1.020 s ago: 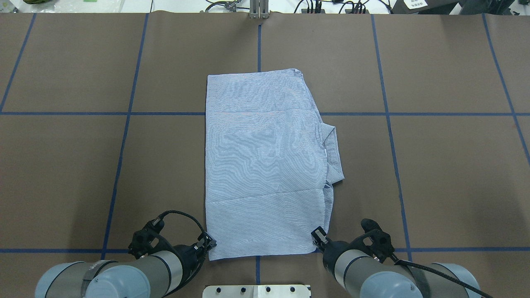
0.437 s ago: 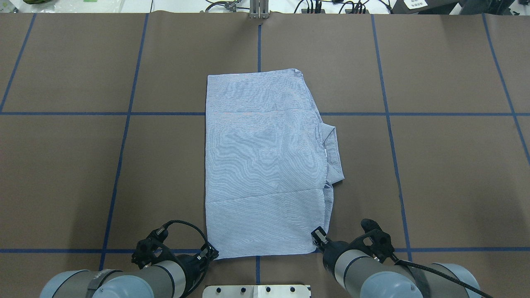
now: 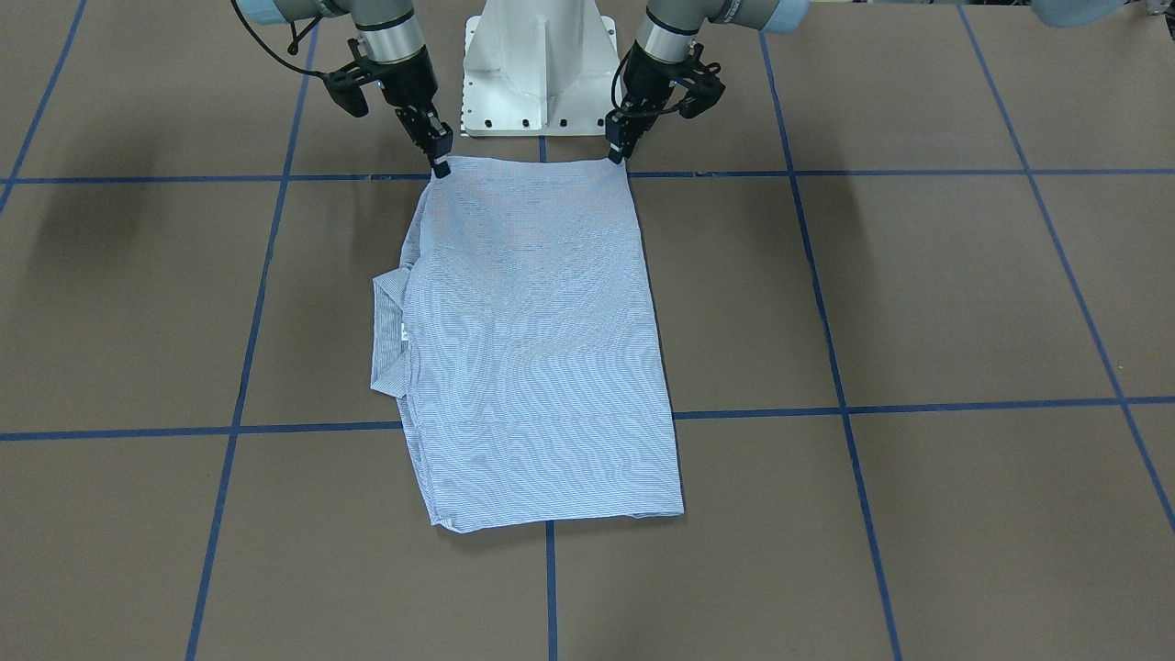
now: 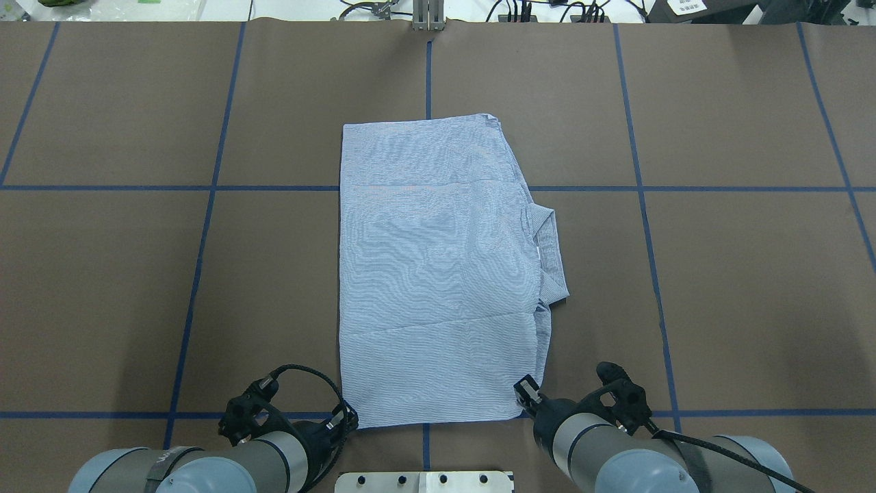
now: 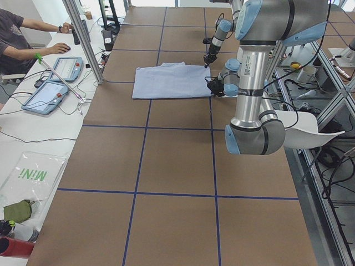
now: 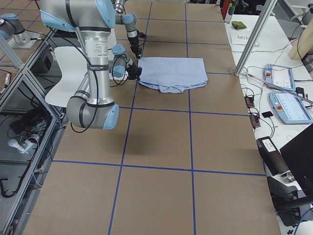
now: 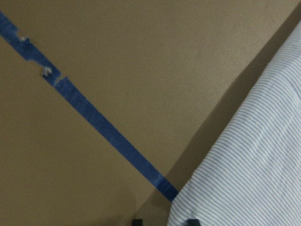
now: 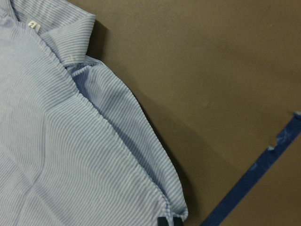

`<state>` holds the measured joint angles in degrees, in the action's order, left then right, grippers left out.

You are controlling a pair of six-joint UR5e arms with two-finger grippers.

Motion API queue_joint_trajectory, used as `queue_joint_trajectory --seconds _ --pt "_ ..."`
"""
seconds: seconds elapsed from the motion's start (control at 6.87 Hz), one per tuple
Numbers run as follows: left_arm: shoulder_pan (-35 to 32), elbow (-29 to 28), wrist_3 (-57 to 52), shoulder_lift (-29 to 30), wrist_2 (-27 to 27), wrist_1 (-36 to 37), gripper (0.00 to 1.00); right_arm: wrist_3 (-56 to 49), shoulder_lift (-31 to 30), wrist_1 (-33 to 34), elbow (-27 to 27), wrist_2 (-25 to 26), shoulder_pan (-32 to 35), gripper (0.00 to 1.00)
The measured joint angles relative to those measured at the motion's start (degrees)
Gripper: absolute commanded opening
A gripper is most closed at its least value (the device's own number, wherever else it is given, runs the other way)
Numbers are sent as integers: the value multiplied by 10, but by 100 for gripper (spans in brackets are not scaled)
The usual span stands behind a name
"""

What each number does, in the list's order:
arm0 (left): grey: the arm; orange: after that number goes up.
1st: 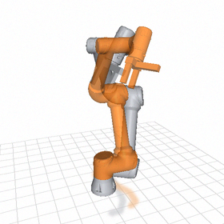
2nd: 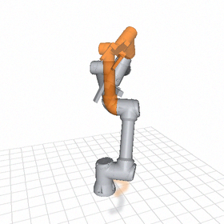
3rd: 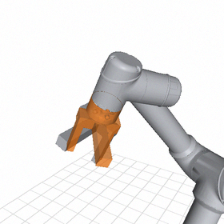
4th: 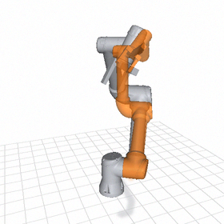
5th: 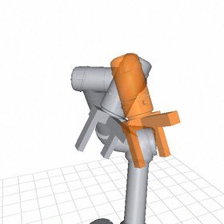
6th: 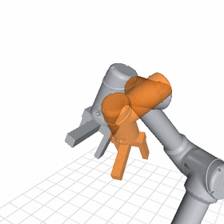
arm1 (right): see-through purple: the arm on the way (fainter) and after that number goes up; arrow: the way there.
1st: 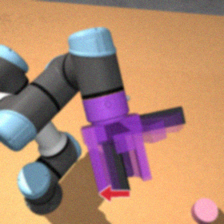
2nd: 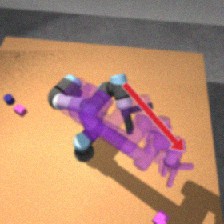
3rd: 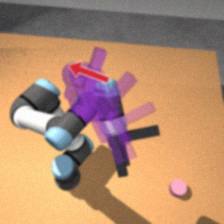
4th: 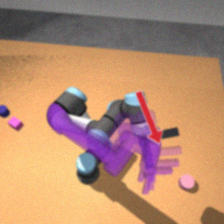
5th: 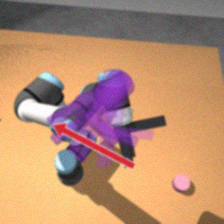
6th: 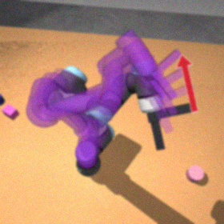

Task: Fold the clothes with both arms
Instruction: 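Lower the left gripper to the near corner beside the right gripper, then grasp the near edge with both grippers and lift it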

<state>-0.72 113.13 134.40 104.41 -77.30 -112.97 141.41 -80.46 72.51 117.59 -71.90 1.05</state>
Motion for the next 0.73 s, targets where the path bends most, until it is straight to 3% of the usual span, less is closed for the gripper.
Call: queue_joint_trajectory --seconds 0.73 --pt "-7 33 0 -6 15 4 0 0 -4 0 10 0 0 0"
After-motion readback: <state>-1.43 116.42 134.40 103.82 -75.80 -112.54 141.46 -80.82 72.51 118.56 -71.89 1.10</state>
